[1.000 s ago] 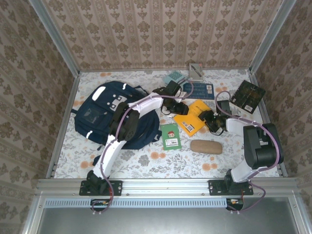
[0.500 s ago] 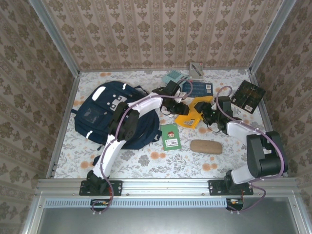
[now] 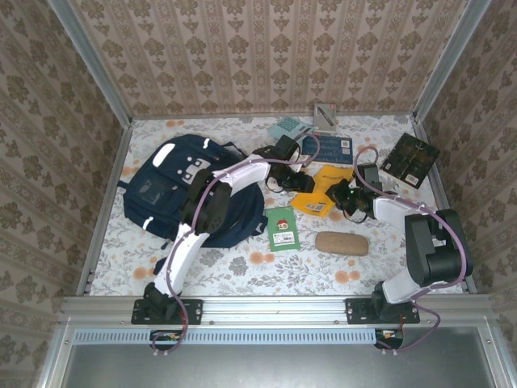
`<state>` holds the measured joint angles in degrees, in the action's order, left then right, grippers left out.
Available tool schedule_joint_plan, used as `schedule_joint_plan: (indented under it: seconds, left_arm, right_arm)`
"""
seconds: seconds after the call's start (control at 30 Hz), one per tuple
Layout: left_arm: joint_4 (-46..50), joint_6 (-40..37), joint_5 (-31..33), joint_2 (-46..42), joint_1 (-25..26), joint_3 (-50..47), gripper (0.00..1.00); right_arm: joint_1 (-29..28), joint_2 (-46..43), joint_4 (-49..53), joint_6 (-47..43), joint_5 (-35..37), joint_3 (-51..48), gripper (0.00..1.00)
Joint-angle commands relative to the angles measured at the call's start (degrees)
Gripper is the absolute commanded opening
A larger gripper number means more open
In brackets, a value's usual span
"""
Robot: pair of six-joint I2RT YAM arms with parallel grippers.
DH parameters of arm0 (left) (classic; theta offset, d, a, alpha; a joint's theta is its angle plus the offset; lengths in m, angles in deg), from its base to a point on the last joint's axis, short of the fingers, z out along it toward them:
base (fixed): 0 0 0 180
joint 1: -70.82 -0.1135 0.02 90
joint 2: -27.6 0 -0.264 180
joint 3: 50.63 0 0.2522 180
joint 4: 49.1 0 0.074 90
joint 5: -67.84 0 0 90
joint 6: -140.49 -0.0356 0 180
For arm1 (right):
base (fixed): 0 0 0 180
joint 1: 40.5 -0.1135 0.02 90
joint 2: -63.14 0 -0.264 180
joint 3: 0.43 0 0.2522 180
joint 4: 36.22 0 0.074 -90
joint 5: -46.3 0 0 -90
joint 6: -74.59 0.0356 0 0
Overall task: Pack the student bag
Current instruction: Pick up the book from the center of the table.
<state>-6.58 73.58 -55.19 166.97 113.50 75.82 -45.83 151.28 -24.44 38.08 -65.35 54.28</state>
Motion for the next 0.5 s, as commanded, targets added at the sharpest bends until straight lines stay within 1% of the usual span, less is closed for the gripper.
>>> schedule_joint_plan:
  seconds: [0.0,0.2,0.33,0.47]
  left_arm:
    - [1.6,1.7,-1.9,-3.8,0.9,-0.8,0.45]
    - [2.9,1.0,2.3,-13.1,-1.2,-2.5,0.48]
    - [3.8,-0.9,6.1,-21.3,-3.8,-7.8,0.48]
    - [8.0,-5.9,13.2,-29.2,-6.4,-15.5,0.48]
  right_arm:
    - [-0.7,-1.7,0.7,-1.6,0.6,1.9,0.0]
    - [-0.6,-7.5,4.0,-4.0,1.3,3.2,0.0]
    - [-0.7,-11.7,6.8,-6.2,0.1,4.7,0.0]
    - [-0.7,-14.9,9.0,-7.4,-0.6,5.9,0.0]
